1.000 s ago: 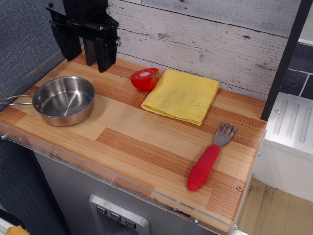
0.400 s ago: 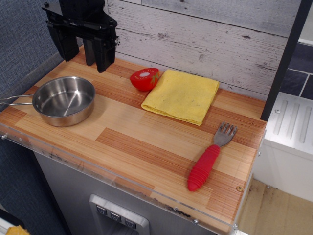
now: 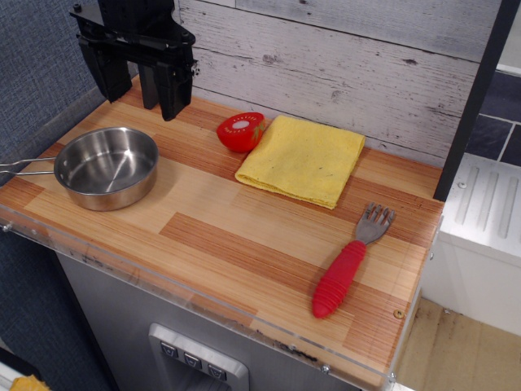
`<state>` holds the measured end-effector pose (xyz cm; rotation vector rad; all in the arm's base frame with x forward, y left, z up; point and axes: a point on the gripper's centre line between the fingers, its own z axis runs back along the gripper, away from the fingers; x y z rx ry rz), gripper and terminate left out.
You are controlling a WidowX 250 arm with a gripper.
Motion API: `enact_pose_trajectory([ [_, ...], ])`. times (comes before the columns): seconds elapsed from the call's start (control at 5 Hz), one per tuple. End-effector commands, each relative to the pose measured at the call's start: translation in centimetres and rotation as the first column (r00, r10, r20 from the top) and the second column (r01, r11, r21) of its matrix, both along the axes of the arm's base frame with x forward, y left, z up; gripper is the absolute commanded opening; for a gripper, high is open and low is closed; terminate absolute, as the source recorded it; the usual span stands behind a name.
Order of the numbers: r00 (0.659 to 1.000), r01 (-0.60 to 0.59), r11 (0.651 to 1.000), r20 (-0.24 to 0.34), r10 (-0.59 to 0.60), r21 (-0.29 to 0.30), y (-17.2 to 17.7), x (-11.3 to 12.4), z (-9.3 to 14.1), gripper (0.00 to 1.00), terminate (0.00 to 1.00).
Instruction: Place the red cup on the yellow towel
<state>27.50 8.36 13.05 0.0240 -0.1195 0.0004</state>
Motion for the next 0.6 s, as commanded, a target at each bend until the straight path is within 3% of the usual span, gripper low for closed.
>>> enact_pose_trajectory([
  [0.0,0.999,-0.004,1.0,0.04,0.003,0.015,0.23,-0.24,1.51,1.0,0.0],
  [0.2,0.999,-0.004,1.0,0.04,0.003,0.015,0.23,-0.24,1.51,1.0,0.0],
  [0.4,0.999,-0.004,1.0,0.04,0.003,0.015,0.23,-0.24,1.51,1.0,1.0],
])
